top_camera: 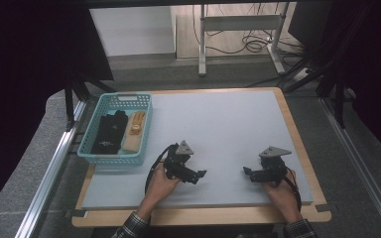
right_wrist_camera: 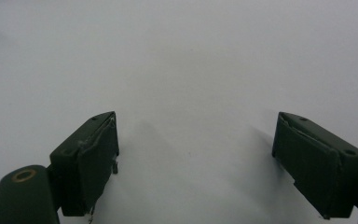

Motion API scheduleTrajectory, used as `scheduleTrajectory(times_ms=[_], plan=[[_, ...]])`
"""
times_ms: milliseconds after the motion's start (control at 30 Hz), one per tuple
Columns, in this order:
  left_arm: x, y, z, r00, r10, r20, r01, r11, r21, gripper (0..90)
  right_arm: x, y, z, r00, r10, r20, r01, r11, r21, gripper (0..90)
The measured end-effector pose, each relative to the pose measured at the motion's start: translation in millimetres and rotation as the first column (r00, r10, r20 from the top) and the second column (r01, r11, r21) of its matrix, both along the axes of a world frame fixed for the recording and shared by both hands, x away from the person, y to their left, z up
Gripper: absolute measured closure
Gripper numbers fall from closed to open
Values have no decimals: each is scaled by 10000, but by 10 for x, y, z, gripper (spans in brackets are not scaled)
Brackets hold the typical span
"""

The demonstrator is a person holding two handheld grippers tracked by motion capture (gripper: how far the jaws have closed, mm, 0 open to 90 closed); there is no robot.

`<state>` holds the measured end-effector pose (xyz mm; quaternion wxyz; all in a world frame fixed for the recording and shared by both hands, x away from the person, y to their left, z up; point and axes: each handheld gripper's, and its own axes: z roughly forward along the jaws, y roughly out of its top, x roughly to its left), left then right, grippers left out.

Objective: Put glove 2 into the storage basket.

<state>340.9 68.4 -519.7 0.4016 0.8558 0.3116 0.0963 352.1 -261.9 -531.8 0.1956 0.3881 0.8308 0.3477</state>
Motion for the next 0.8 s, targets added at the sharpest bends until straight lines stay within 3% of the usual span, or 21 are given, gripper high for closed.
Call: scheduleTrajectory(times_ms=[133, 433, 500, 800], plan=[[-31, -32, -71, 10000, 1, -78, 0, 9999, 113, 0, 0, 0, 0, 10000, -1, -1, 1, 10000, -2, 140], [-65, -148, -227, 9998, -38, -195, 55, 9961, 882, 0, 0, 0, 0, 10000, 0, 1, 0, 10000, -1, 140], [-83, -172, -243, 10000, 31, -40, -27, 9946, 1033, 0, 0, 0, 0, 10000, -1, 2, 1, 10000, -3, 140], [-88, -178, -247, 9999, 133, -45, -127, 9940, 1085, 0, -3, 0, -2, 10000, -1, -12, 1, 10000, 8, 140]])
